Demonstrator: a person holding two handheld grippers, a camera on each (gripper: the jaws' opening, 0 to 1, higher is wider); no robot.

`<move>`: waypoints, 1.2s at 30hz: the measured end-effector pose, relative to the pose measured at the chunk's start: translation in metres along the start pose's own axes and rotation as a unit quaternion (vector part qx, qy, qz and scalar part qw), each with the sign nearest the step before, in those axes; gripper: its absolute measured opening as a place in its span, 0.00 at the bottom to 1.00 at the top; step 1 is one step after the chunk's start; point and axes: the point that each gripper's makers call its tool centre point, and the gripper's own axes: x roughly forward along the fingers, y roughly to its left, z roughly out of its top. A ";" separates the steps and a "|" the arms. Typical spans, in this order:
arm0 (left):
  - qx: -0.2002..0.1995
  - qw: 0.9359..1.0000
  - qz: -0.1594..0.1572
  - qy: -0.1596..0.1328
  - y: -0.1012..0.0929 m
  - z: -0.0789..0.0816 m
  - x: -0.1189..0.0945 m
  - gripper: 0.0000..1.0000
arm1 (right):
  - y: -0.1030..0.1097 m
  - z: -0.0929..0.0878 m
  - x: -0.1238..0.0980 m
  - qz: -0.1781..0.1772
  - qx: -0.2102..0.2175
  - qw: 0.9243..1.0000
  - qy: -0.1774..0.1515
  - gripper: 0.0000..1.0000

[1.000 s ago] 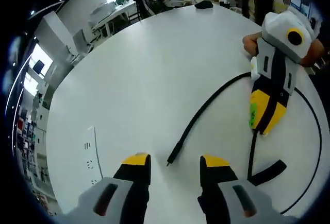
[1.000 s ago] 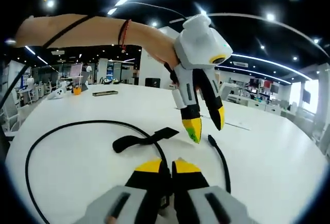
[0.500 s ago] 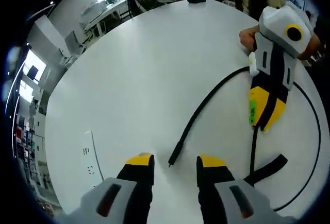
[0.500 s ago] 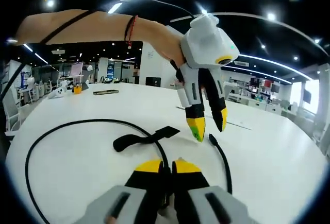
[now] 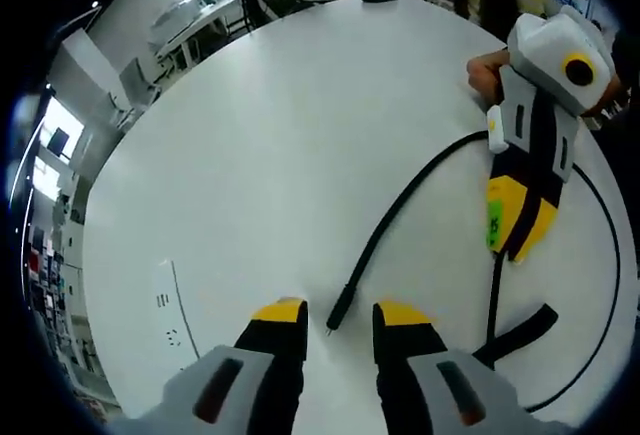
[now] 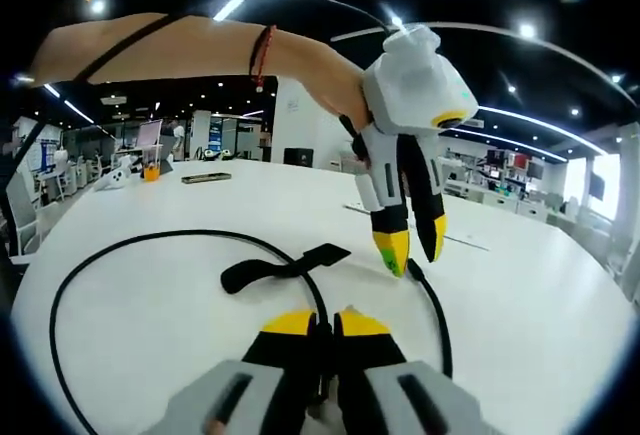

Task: Find the charging cable on the desk, coil it up and secure with Velcro.

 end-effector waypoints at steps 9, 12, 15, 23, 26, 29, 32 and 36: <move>-0.001 1.000 -0.006 0.005 -0.001 -0.002 0.001 0.27 | 0.001 0.000 0.000 0.002 0.003 1.000 0.001 0.09; -0.001 1.000 -0.008 0.005 -0.002 -0.001 0.001 0.26 | 0.001 0.000 0.000 0.002 0.003 1.000 0.001 0.09; 0.002 1.000 -0.009 0.009 -0.001 -0.001 0.002 0.26 | 0.001 0.000 0.000 0.002 0.002 1.000 0.001 0.09; 0.003 1.000 -0.015 0.016 -0.001 0.000 0.004 0.19 | 0.001 0.000 0.001 0.002 0.002 1.000 0.001 0.09; 0.001 1.000 -0.016 0.022 -0.001 -0.002 0.004 0.16 | 0.001 -0.001 0.001 0.002 0.001 1.000 0.001 0.09; 0.000 0.999 -0.020 0.028 -0.002 -0.003 0.005 0.11 | 0.001 -0.001 0.001 0.002 0.001 1.000 0.001 0.09; -0.003 0.999 -0.020 0.028 -0.002 -0.003 0.005 0.09 | 0.001 -0.001 0.001 0.002 0.000 1.000 0.001 0.09; -0.006 0.999 -0.018 0.029 -0.001 -0.003 0.005 0.08 | 0.001 -0.001 0.001 0.002 0.000 1.000 0.001 0.09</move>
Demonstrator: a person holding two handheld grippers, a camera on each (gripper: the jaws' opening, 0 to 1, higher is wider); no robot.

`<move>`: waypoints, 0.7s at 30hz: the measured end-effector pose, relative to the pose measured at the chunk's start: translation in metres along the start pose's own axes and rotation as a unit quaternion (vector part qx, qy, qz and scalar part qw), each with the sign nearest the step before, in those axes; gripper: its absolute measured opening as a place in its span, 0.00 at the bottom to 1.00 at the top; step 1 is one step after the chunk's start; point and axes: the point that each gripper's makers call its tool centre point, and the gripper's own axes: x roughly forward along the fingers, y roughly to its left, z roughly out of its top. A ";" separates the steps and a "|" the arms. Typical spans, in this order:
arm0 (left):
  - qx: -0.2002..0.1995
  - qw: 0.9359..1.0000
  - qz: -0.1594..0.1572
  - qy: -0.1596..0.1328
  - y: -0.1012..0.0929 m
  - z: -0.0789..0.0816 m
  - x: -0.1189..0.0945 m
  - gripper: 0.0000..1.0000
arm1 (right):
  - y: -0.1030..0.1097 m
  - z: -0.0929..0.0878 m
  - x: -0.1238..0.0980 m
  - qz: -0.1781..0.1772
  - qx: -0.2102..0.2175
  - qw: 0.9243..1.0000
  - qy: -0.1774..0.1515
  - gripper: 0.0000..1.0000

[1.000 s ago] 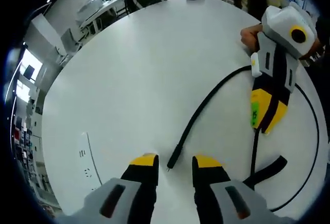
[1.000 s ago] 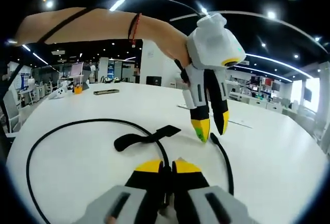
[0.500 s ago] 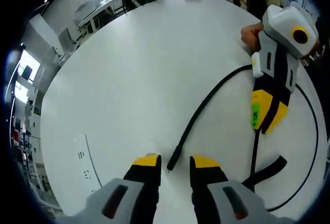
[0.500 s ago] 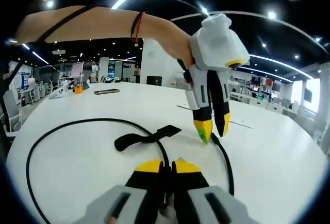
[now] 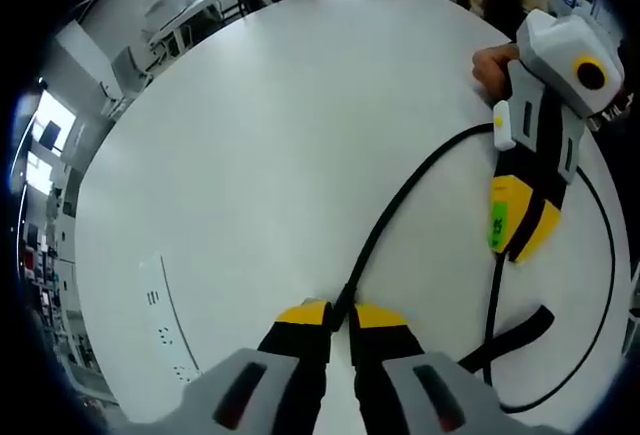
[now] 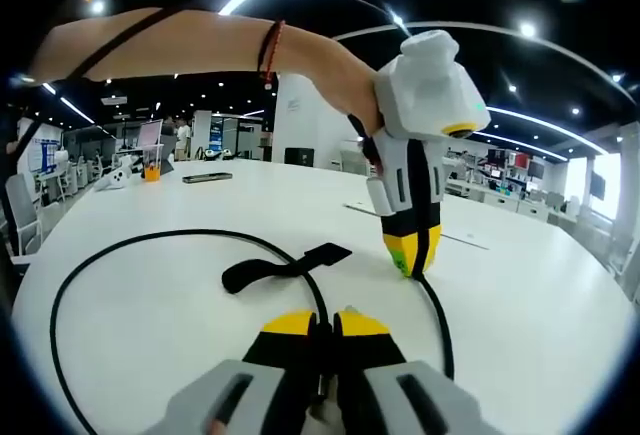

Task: Find the charging cable on the desk, coil it up and secure with Velcro.

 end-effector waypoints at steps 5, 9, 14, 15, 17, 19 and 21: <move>-0.007 1.000 0.002 -0.002 0.001 0.000 0.000 0.08 | 0.000 0.000 0.001 0.000 -0.001 1.000 0.000 0.09; -0.009 1.000 0.002 -0.001 0.000 -0.001 0.000 0.08 | -0.001 0.000 0.001 0.000 -0.002 1.000 0.001 0.09; -0.013 1.000 0.005 0.000 -0.001 -0.002 -0.001 0.08 | -0.001 0.000 0.001 0.000 -0.003 1.000 0.001 0.09; -0.012 1.000 0.005 0.000 -0.002 -0.002 -0.002 0.08 | -0.001 0.000 0.001 0.000 -0.003 1.000 0.001 0.09; -0.012 1.000 0.007 -0.002 -0.001 -0.002 -0.004 0.08 | -0.001 0.000 0.001 0.000 -0.003 1.000 0.001 0.09; -0.010 1.000 0.012 -0.003 -0.001 -0.002 -0.007 0.08 | -0.001 0.000 0.001 0.000 -0.003 1.000 0.001 0.09; -0.010 1.000 0.015 -0.004 -0.002 -0.001 -0.010 0.08 | -0.001 0.000 0.001 -0.001 -0.004 1.000 0.001 0.09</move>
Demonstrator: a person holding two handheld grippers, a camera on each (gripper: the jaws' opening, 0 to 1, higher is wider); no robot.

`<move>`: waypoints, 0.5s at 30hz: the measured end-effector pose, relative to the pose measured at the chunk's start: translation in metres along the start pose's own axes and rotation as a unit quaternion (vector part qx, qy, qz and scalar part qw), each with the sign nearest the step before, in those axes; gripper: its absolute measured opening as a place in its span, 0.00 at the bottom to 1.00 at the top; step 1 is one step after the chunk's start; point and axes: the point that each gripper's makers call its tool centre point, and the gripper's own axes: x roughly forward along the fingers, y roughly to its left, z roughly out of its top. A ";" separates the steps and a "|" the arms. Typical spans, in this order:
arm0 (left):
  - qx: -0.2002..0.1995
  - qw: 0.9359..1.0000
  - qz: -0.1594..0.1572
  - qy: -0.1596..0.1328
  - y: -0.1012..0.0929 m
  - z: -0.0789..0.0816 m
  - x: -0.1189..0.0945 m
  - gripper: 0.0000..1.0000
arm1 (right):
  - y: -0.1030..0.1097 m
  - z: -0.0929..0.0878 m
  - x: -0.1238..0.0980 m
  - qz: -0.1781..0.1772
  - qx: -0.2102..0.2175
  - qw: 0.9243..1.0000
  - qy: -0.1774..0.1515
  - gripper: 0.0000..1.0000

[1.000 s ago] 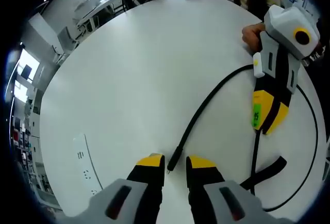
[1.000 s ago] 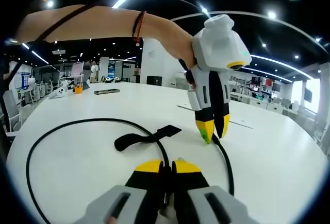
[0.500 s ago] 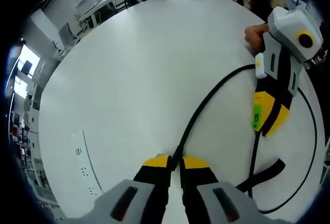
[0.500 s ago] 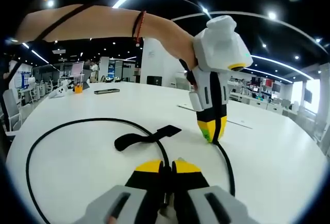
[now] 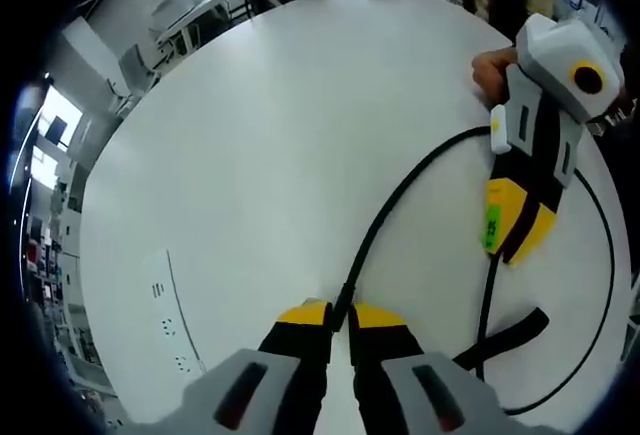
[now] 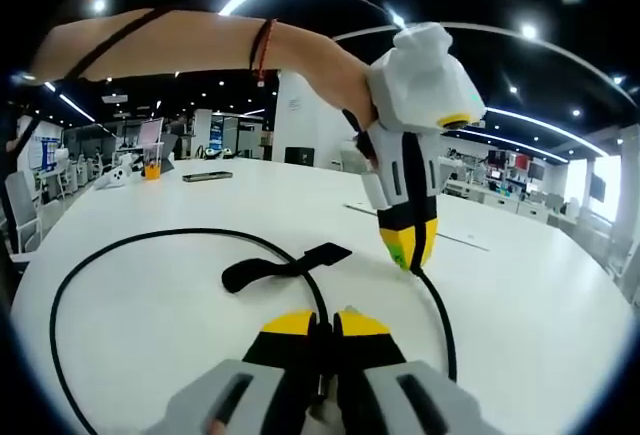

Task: Find the charging cable on the desk, coil it up and secure with Velcro.

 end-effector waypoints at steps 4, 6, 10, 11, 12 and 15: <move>0.001 1.000 0.007 -0.003 -0.002 0.000 -0.007 0.08 | 0.000 0.000 0.000 0.000 -0.001 1.000 0.000 0.09; 0.002 1.000 0.011 -0.005 -0.003 -0.001 -0.011 0.08 | 0.000 0.000 0.000 0.000 -0.001 1.000 0.001 0.09; -0.012 0.999 0.027 -0.012 -0.003 -0.003 -0.020 0.08 | 0.001 0.000 0.000 -0.001 -0.004 1.000 0.001 0.09; -0.017 0.999 0.031 -0.014 -0.005 -0.004 -0.022 0.07 | 0.001 0.000 0.000 -0.001 -0.005 1.000 0.002 0.09; -0.020 0.999 0.032 -0.016 -0.007 -0.004 -0.023 0.07 | 0.001 0.000 0.000 -0.001 -0.005 1.000 0.002 0.09; -0.024 0.999 0.043 -0.013 -0.011 -0.011 -0.028 0.07 | 0.001 0.000 0.000 -0.002 -0.007 1.000 0.003 0.09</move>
